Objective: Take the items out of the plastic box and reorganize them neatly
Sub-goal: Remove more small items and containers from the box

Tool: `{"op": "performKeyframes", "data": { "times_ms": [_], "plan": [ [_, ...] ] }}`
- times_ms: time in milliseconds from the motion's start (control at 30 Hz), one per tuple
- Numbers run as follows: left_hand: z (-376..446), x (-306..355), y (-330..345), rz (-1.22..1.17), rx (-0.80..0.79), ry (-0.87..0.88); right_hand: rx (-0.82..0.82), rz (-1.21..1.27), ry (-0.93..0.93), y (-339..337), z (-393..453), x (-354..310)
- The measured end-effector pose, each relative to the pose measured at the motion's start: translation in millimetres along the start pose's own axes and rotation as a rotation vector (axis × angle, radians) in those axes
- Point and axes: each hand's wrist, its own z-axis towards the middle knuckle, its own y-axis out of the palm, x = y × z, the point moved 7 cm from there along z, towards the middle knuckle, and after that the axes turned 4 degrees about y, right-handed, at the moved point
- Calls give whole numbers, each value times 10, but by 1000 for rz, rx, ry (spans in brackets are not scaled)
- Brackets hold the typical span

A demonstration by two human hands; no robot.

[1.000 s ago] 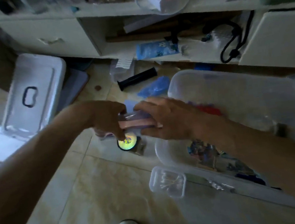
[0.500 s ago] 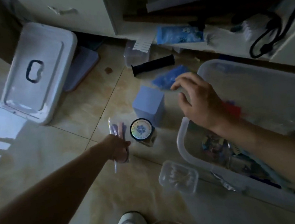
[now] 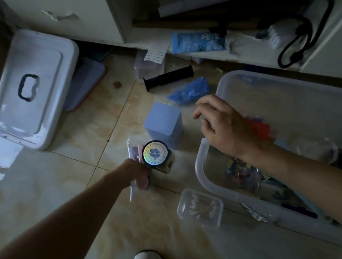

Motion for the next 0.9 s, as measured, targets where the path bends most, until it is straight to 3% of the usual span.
{"op": "performKeyframes", "data": {
  "times_ms": [67, 133, 233, 367, 467, 567, 633, 733, 833, 900],
  "plan": [
    [33, 61, -64, -133, 48, 24, -31, -39, -14, 44, -4, -25],
    [17, 138, -226, -229, 213, 34, -61, -88, -17, 79, -7, -34],
    [-160, 273, -569, -8, 488, 10, -72, -122, -10, 97, -9, -41],
    [-194, 126, -597, 104, 406, -48, -55, -129, -4, 120, -32, -21],
    [-107, -78, -460, -60, 350, -70, -45, -156, -27, 168, -37, -8],
    [-306, 9, -667, -154, 667, -58, -45, -188, -48, 189, -32, -13],
    [-580, 330, -846, -163, 877, 72, -71, -198, -50, 214, -25, -4],
    [-1063, 1043, -881, -267, 1036, 407, -93, -141, -72, 148, -12, 12],
    [-1593, 1794, -568, -239, 1056, 854, -21, -34, -50, -243, -75, 172],
    [-1910, 2166, -213, -148, 978, 1118, 109, -44, 44, -599, -223, 487]
  ]
}}
